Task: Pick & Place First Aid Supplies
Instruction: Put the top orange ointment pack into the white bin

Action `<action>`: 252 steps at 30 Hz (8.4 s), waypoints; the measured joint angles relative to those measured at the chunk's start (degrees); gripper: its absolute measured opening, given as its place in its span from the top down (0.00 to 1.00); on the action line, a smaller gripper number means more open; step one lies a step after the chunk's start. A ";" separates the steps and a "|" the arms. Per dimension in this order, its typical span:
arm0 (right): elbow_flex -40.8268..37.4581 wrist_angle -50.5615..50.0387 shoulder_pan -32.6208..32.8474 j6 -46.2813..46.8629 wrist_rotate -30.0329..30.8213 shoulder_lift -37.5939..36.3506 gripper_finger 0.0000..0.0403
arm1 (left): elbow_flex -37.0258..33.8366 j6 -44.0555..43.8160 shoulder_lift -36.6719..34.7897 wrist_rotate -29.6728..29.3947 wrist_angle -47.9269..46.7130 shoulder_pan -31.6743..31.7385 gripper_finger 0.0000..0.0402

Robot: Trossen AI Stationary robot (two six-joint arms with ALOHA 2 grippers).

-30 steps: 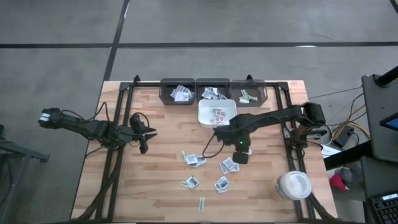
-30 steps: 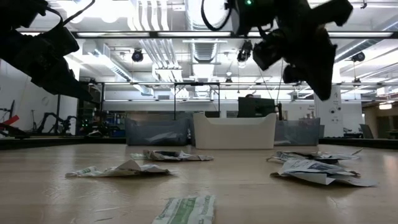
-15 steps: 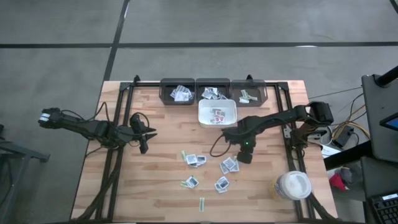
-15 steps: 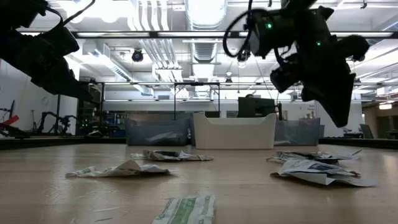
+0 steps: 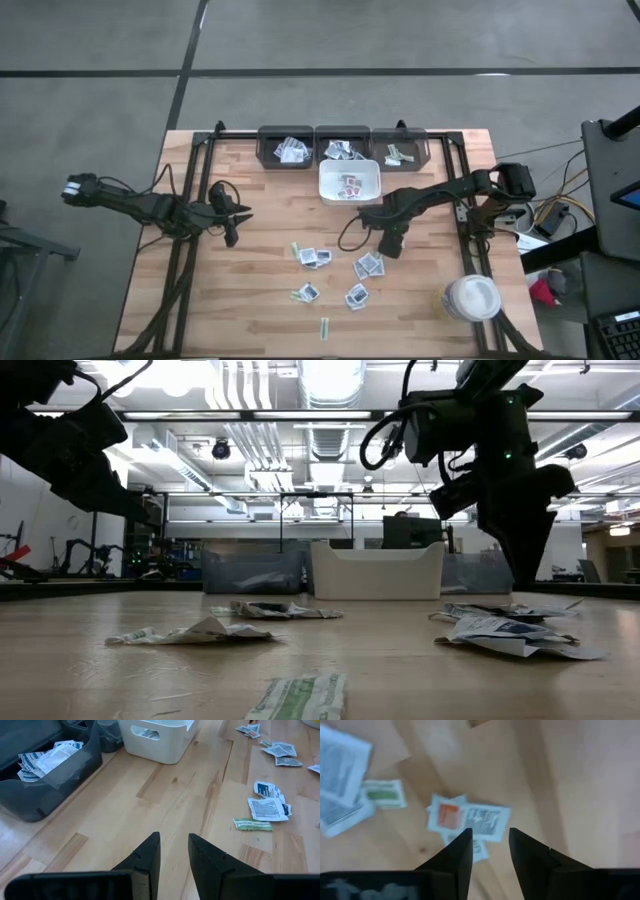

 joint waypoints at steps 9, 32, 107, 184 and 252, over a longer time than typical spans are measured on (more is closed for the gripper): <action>-1.25 0.84 -0.07 0.39 2.32 0.01 0.71 | 0.00 0.01 0.01 -0.09 0.09 0.02 0.77; -10.12 9.97 -0.13 5.68 1.91 -0.36 0.96 | 0.00 0.00 -0.01 -0.11 0.96 0.02 0.77; 27.81 2.62 -16.19 20.46 18.81 13.91 0.98 | 0.00 1.92 0.01 -4.44 0.92 0.00 0.77; 6.02 -11.87 2.08 20.37 -4.24 -0.84 0.70 | 0.00 1.51 0.00 -4.37 0.92 0.02 0.77; 15.89 19.02 -0.83 3.44 13.99 -0.84 0.98 | 0.01 1.05 0.00 -4.36 0.94 0.01 0.77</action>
